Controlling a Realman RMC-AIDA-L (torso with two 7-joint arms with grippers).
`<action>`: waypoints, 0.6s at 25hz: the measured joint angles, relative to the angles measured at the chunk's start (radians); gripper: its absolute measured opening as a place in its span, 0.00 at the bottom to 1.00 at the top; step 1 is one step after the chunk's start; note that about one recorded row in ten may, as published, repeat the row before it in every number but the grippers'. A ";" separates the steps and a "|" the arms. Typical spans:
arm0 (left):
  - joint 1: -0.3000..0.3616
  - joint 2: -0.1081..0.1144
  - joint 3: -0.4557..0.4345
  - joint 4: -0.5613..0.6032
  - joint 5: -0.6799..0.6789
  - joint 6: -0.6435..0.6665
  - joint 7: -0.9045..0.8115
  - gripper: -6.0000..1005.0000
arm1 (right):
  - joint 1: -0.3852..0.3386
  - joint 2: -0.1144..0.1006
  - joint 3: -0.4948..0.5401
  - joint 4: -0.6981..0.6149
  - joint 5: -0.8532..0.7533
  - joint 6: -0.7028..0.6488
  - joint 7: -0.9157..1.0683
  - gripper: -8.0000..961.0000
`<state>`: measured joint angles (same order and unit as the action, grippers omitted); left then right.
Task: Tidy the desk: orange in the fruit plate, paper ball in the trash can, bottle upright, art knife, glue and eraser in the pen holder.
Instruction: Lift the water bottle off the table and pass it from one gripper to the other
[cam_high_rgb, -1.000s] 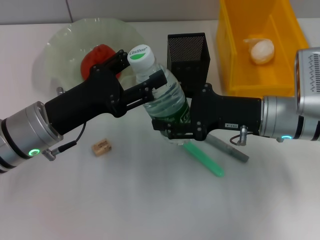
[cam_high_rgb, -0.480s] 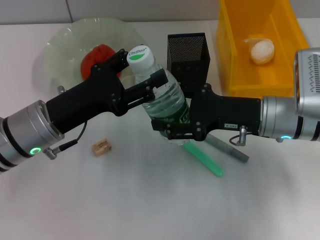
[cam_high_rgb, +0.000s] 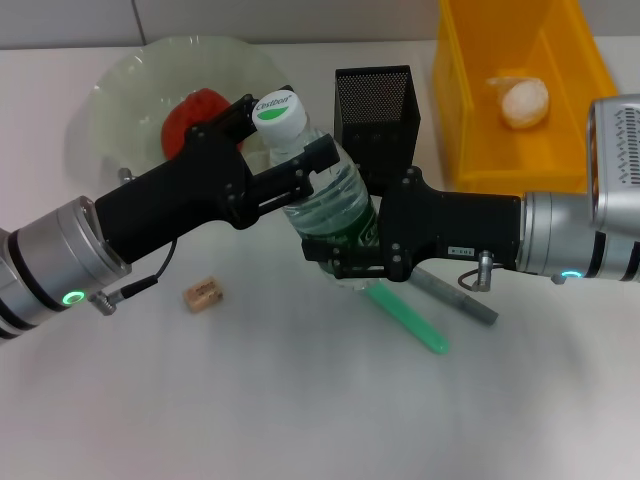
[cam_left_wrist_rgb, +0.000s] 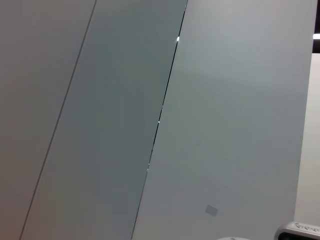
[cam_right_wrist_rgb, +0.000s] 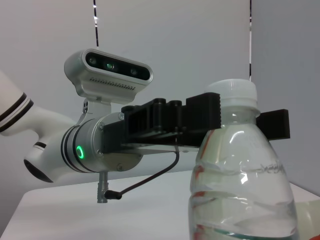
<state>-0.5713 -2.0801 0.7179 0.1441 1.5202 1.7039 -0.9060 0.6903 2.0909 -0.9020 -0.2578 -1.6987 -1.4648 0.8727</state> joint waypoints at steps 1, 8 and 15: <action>-0.001 0.000 0.000 0.000 0.000 0.000 0.000 0.79 | 0.000 0.000 0.000 0.000 0.000 0.000 0.000 0.83; -0.005 0.000 0.000 0.000 0.000 -0.003 -0.001 0.79 | 0.000 0.000 0.003 0.000 0.001 0.000 -0.007 0.84; -0.006 0.002 0.004 0.000 0.000 0.000 -0.012 0.67 | 0.001 0.000 0.005 0.000 0.001 0.000 -0.009 0.84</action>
<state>-0.5769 -2.0777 0.7215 0.1442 1.5201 1.7034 -0.9180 0.6908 2.0908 -0.8969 -0.2577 -1.6980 -1.4651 0.8642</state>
